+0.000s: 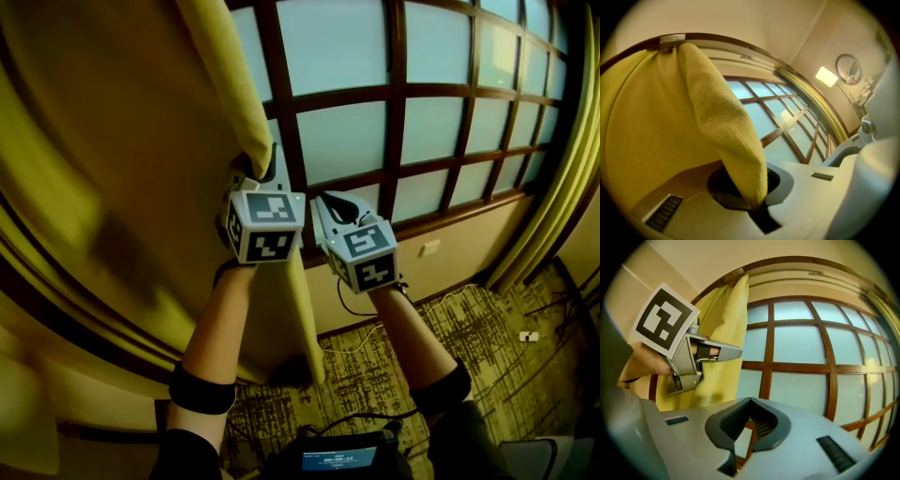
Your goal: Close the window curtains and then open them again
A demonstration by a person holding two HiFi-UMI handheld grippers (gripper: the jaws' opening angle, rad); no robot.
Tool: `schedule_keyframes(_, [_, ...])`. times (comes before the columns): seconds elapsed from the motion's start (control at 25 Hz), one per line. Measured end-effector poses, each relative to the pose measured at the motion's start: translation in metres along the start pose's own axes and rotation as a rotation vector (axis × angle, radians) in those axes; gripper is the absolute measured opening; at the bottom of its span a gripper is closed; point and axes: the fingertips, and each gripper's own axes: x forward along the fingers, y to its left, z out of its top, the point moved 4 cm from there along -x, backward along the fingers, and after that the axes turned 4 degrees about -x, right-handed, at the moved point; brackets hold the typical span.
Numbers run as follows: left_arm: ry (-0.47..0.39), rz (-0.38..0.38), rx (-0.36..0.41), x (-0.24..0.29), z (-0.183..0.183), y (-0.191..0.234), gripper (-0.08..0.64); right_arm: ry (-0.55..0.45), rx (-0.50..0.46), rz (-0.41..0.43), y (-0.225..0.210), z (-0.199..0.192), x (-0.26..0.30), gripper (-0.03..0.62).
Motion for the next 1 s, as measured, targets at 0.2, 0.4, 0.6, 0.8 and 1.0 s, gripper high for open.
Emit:
schedule_keyframes(0.2, [-0.015,-0.01,0.004,0.021,0.031,-0.043,0.0,0.008,0.024,-0.04,-0.06,-0.012,-0.029,0.006])
schedule_keyframes(0.4, [-0.002,-0.045,0.024,0.046,0.057,-0.086,0.0,0.0,0.049,-0.071,-0.114,-0.013,-0.053,0.006])
schedule_keyframes(0.6, [0.027,-0.115,0.047,0.07,0.073,-0.145,0.0,0.009,0.083,-0.093,-0.169,-0.024,-0.074,0.006])
schedule_keyframes(0.8, [0.022,-0.122,0.066,0.101,0.111,-0.208,0.0,0.034,0.111,-0.104,-0.239,-0.026,-0.111,0.006])
schedule_keyframes(1.0, [0.01,-0.138,0.06,0.123,0.135,-0.262,0.0,0.063,0.1,-0.102,-0.285,-0.043,-0.144,0.006])
